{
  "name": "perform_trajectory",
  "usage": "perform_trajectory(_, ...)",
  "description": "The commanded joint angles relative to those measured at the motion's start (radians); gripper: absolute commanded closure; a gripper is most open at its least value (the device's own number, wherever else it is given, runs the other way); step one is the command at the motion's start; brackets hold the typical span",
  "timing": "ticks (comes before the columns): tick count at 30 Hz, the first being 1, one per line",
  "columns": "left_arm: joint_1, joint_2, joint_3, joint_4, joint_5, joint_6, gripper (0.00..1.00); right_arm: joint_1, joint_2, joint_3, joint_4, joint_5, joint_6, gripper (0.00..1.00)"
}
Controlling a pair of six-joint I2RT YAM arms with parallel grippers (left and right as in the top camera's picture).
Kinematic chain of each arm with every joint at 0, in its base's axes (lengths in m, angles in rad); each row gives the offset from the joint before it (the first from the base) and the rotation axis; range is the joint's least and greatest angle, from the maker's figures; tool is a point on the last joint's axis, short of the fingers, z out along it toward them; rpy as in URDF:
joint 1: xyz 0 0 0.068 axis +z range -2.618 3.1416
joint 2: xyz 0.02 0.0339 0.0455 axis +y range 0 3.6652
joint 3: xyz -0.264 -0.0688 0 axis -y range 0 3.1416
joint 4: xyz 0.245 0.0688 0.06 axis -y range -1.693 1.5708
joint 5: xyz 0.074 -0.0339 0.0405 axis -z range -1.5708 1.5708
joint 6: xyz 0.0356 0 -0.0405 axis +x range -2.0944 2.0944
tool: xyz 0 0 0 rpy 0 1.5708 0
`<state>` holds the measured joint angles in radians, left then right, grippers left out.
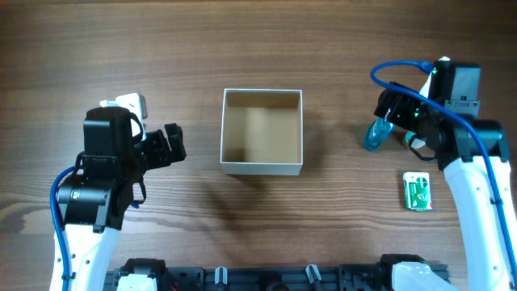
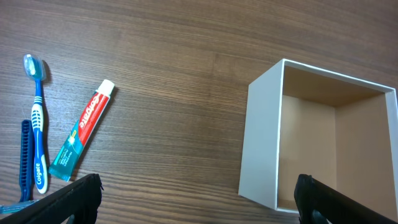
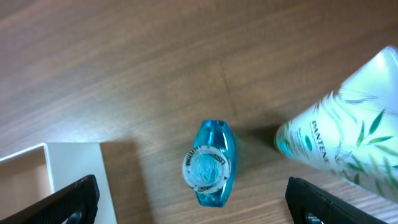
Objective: Pack container
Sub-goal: 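Reach the right gripper to the blue Listerine bottle and grasp it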
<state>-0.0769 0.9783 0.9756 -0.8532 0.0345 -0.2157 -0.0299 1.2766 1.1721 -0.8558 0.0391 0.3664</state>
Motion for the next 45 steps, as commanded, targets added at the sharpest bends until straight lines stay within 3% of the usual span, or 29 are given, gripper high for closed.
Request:
perform_trajectory(1,-0.005,-0.001,0.023,0.000,-0.010,-0.002,0.00,-0.002,0.074,0.004,-0.014,0.026,0.059,0.02)
perform_trajectory(11,-0.005,-0.001,0.023,-0.001,-0.010,-0.002,0.00,-0.002,0.210,0.004,-0.034,0.013,0.081,0.02)
perform_trajectory(19,-0.005,-0.001,0.023,0.000,-0.010,-0.002,0.00,-0.002,0.238,0.004,-0.044,0.012,0.077,0.24)
perform_trajectory(22,-0.005,-0.001,0.023,-0.001,-0.010,-0.002,0.00,-0.002,0.238,0.004,-0.047,0.012,0.078,0.27)
perform_trajectory(26,-0.005,-0.001,0.023,-0.001,-0.010,-0.002,0.00,-0.002,0.238,0.004,-0.054,0.012,0.078,0.55)
perform_trajectory(38,-0.005,-0.001,0.023,0.000,-0.010,-0.002,0.00,-0.002,0.238,0.004,-0.052,0.013,0.077,0.66)
perform_trajectory(42,-0.005,-0.001,0.023,0.000,-0.010,-0.002,0.00,-0.002,0.238,0.004,-0.031,0.013,0.047,0.83)
perform_trajectory(45,-0.005,-0.001,0.023,0.000,-0.010,-0.002,0.00,0.000,0.238,0.004,-0.027,0.013,0.026,0.86)
